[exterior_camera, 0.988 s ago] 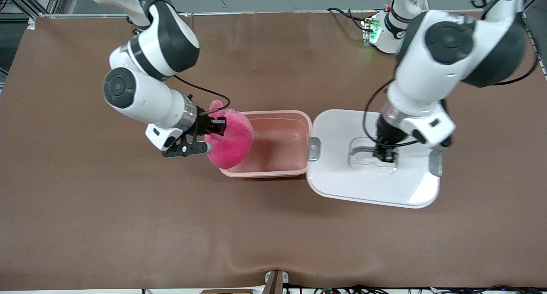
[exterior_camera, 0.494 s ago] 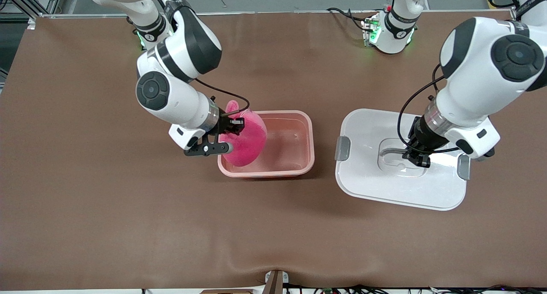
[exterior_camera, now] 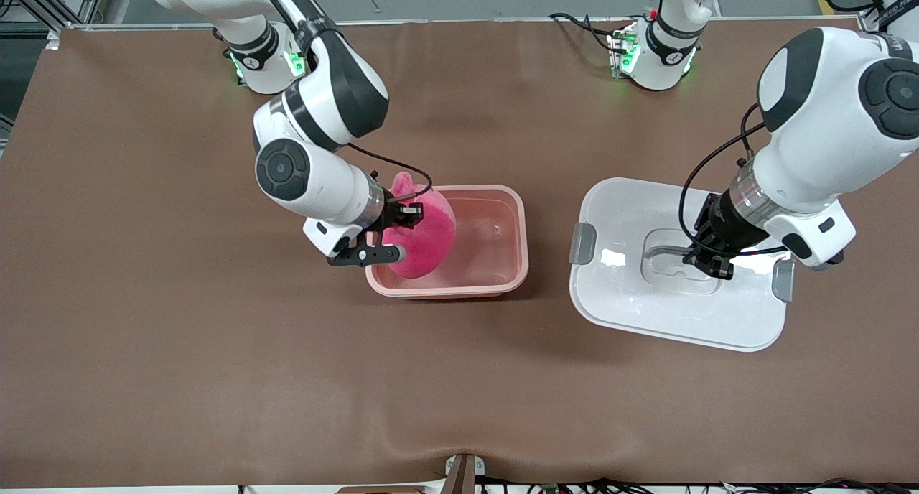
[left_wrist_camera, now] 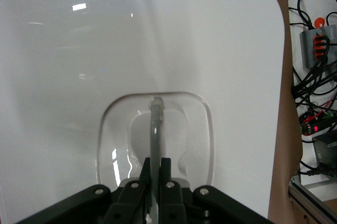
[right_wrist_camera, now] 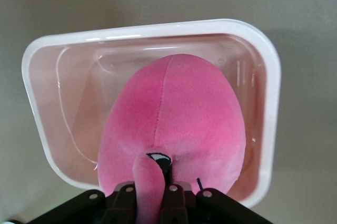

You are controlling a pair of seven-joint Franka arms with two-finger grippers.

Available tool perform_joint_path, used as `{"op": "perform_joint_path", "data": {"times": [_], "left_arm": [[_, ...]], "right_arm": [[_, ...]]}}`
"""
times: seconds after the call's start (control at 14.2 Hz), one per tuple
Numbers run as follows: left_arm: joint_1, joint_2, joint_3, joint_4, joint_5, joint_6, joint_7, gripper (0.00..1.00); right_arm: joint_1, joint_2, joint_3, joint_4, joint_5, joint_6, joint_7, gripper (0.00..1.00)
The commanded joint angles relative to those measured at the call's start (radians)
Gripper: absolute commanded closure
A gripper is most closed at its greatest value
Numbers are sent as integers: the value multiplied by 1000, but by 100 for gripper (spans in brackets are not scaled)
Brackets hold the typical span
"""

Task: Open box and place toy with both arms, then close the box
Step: 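Lower the plush into the pink box with the right gripper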

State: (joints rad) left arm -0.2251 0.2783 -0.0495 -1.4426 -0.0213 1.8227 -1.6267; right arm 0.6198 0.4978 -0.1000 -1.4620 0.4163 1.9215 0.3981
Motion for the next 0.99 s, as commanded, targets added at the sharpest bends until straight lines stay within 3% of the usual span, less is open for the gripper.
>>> {"op": "perform_joint_path", "data": {"times": [0.0,0.35,0.56,0.92], "left_arm": [[7,-34,-4,-33,-16,0,18,100],[6,-34,-4,-45,-16,10,18,100],[6,-39,-4,-59,-16,18,18,100],[6,-54,-4,-97,-16,47,18,100]], "right_arm": [[15,59,-10,25,19,13,24,100],[20,91,-12,16,-51,7,50,100],[80,128,-13,19,-89,19,87,100],[142,179,-10,16,-77,160,97,100]]}}
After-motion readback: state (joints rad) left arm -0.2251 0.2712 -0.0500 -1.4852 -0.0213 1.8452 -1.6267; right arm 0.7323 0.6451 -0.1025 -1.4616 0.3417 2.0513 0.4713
